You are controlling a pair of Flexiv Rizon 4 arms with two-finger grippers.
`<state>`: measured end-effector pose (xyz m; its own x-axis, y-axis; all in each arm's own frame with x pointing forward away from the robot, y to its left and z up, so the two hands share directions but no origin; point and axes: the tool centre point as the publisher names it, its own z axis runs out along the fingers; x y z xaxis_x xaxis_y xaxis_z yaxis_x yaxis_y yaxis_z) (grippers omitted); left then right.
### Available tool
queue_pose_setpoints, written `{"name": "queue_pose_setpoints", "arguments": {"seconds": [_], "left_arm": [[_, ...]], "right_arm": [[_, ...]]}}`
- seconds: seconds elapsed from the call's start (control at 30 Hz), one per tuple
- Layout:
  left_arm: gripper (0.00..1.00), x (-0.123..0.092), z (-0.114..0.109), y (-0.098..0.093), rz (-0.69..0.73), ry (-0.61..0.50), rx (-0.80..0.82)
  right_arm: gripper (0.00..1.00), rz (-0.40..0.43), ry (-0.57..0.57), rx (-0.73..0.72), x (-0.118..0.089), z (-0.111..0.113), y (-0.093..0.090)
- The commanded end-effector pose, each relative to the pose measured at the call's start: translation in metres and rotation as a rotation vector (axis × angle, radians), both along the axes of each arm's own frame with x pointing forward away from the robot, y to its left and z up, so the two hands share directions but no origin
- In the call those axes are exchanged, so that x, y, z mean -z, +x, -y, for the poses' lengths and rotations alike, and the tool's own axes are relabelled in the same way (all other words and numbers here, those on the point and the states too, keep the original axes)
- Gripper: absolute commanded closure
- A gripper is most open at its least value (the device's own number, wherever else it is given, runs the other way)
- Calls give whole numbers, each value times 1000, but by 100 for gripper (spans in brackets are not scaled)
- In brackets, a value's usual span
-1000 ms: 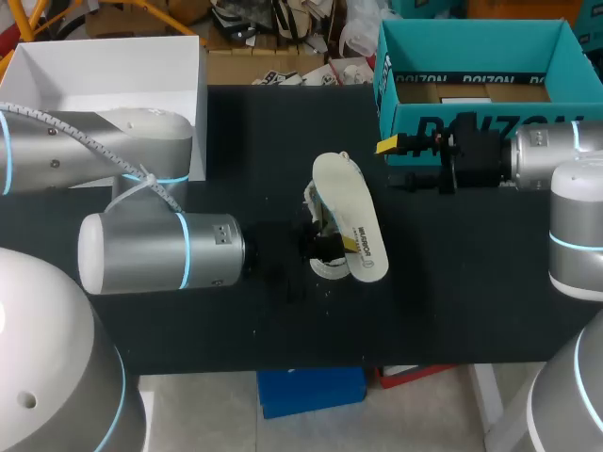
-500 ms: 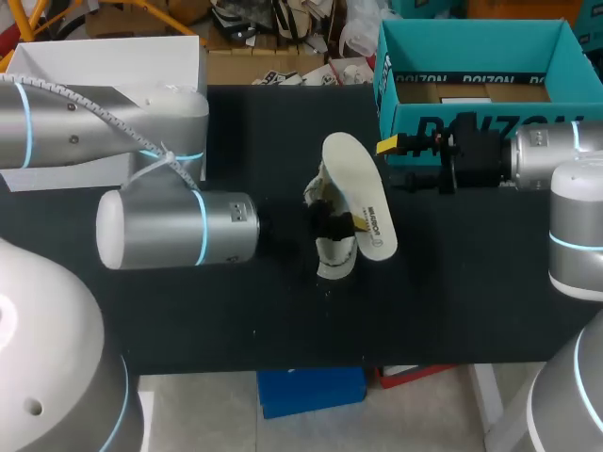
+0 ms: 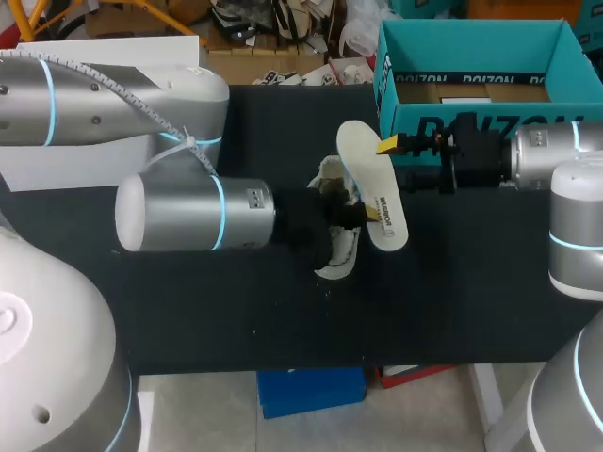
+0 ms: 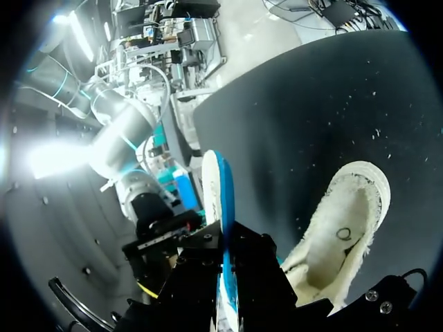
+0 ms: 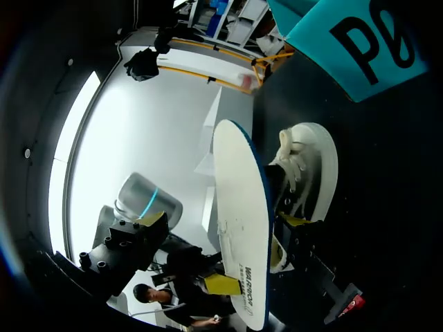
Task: Take the shoe out of the shoebox, open the shoe tongue, remove and reinsert the insole, then place the shoe into the shoebox
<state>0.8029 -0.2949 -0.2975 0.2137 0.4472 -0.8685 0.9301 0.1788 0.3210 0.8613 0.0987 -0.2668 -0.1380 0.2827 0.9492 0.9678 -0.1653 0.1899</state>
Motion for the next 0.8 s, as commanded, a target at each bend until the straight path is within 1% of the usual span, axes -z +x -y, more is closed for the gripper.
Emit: {"name": "queue_pose_setpoints", "arguments": {"seconds": [0.03, 0.1, 0.43, 0.6, 0.8], "left_arm": [[100, 9, 1, 3, 54, -269, 95], [100, 9, 1, 3, 54, -269, 95], [100, 9, 1, 3, 54, -269, 95], [100, 9, 1, 3, 54, -269, 95], [100, 9, 1, 3, 54, -269, 95]], "right_arm": [[0, 0, -2, 3, 1, -2, 0], [0, 0, -2, 3, 1, -2, 0], [0, -25, 48, -129, 30, 10, -4], [0, -11, 85, -167, 34, 9, -5], [0, -11, 93, -185, 34, 5, -8]]}}
